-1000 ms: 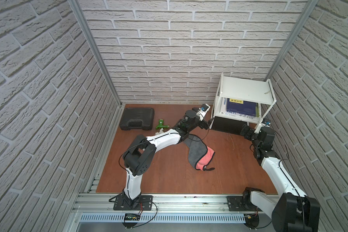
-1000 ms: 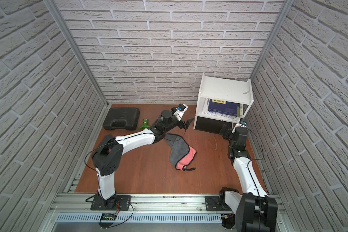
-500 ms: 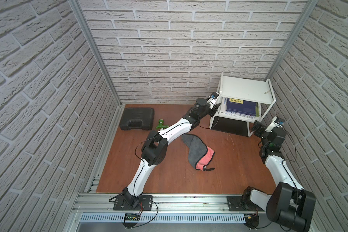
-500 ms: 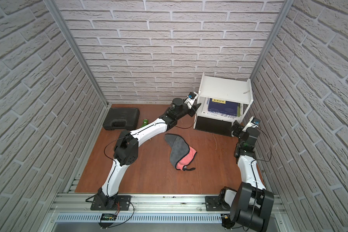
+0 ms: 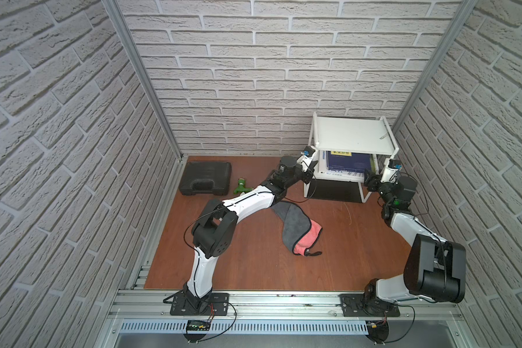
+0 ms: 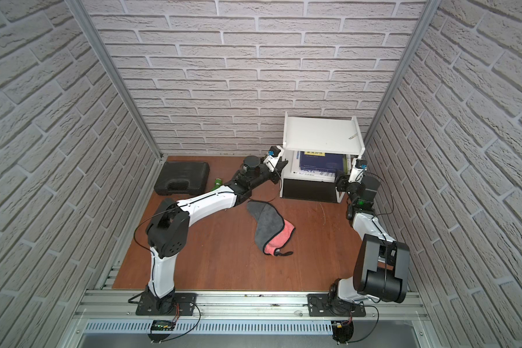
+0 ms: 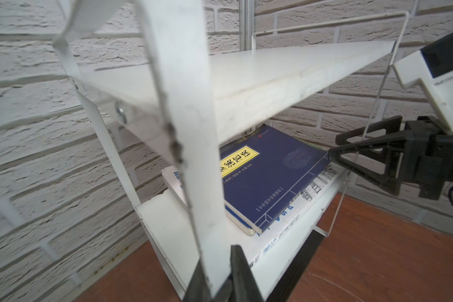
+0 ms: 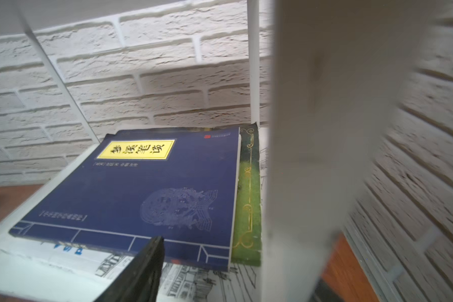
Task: Wipe the bookshelf clean with a cloth
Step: Move the shelf to the center of the board.
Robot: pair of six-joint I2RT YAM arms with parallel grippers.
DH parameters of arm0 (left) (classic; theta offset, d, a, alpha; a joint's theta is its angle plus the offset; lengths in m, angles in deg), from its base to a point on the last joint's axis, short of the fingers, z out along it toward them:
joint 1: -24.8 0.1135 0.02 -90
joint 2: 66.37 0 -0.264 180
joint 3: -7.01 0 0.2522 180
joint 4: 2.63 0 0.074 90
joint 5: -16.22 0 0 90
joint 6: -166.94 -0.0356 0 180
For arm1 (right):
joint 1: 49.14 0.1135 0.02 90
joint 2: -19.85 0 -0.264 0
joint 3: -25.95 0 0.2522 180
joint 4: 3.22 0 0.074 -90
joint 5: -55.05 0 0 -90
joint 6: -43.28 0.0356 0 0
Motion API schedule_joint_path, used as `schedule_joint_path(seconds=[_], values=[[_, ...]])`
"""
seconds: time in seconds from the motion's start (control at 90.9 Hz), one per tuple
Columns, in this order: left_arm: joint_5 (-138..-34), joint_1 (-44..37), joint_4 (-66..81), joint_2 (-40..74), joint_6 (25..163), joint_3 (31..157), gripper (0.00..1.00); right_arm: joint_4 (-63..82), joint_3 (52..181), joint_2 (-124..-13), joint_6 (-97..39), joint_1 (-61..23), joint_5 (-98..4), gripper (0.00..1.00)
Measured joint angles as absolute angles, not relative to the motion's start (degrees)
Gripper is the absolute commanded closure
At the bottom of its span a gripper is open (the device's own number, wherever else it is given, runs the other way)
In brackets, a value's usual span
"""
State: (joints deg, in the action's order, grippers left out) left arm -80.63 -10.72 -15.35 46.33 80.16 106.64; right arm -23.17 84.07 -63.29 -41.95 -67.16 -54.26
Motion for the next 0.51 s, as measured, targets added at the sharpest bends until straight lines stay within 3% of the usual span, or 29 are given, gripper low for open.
schedule_joint_path(seconds=[0.121, 0.275, 0.506], values=[[-80.4, -6.9, -15.5, 40.2, 80.6, 99.2, 1.00, -23.0, 84.6, -63.3, -42.9, -62.6, -56.2, 0.63], [-80.7, -2.0, -15.6, 33.3, 81.1, 91.2, 1.00, -21.0, 86.5, -63.2, -46.7, -56.7, -58.3, 0.95], [-78.2, 4.9, -11.9, 20.5, 82.1, 79.7, 1.00, -19.3, 86.5, -62.5, -48.3, -44.7, -58.0, 0.97]])
